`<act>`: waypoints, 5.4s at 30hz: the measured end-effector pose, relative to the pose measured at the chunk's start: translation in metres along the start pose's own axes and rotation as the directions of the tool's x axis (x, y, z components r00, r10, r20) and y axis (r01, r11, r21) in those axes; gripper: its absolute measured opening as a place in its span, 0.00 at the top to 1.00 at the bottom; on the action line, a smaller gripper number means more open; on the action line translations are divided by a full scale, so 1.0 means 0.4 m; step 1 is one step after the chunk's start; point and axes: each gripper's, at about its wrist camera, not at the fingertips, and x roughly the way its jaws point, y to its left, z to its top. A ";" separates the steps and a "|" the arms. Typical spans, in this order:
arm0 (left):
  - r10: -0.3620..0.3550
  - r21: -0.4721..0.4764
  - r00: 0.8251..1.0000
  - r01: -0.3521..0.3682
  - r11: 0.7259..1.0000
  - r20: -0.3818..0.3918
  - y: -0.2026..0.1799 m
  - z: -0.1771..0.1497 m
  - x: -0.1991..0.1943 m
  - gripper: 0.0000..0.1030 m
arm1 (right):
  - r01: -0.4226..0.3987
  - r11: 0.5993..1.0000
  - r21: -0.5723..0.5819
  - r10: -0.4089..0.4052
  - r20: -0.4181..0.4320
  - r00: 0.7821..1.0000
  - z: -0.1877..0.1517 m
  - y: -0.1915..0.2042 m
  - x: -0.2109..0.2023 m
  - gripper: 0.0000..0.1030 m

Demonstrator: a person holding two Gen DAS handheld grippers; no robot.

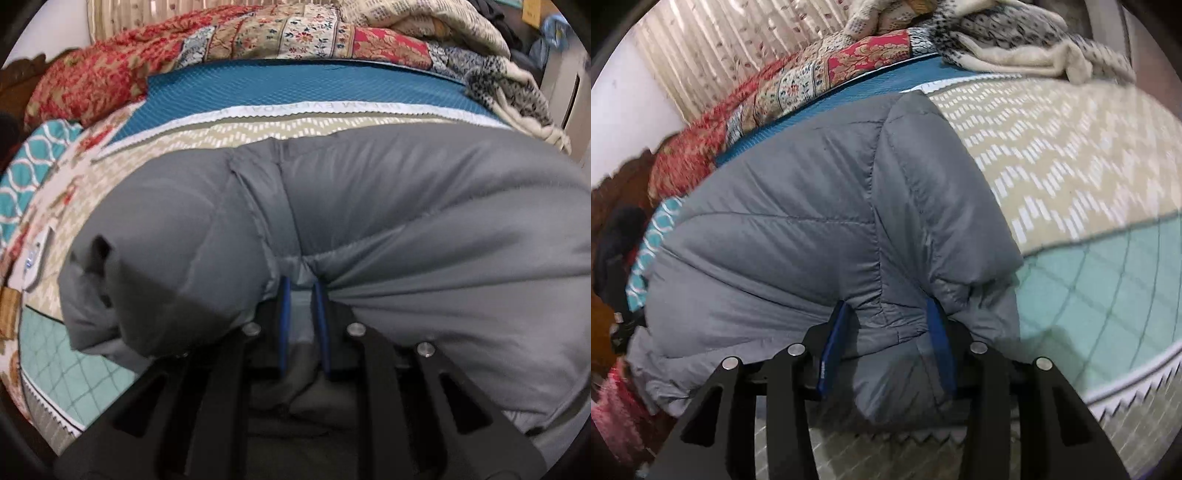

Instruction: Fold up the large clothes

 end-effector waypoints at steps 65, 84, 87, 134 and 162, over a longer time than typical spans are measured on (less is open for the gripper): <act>-0.470 -0.450 0.878 0.385 0.806 -0.091 0.311 -0.071 -0.058 0.11 | -0.216 0.947 0.238 0.225 -0.013 0.974 0.039 -0.038 0.016 0.33; -0.392 -0.292 0.920 0.378 0.879 0.012 0.175 -0.005 -0.174 0.79 | -0.216 0.975 -0.059 0.220 0.059 0.974 0.077 0.175 -0.081 1.00; -0.397 -0.275 0.915 0.401 0.873 0.075 0.177 0.034 -0.228 0.79 | -0.219 0.969 -0.117 0.232 0.113 0.966 0.098 0.216 -0.131 1.00; -0.144 -0.163 0.989 0.139 0.977 -0.017 0.182 -0.105 0.010 0.08 | -0.421 0.905 0.056 0.420 0.028 0.907 -0.068 0.040 0.032 0.76; -0.164 -0.166 0.986 0.161 0.973 -0.005 0.179 -0.112 0.008 0.06 | -0.411 0.910 0.051 0.410 0.031 0.912 -0.068 0.074 0.036 0.76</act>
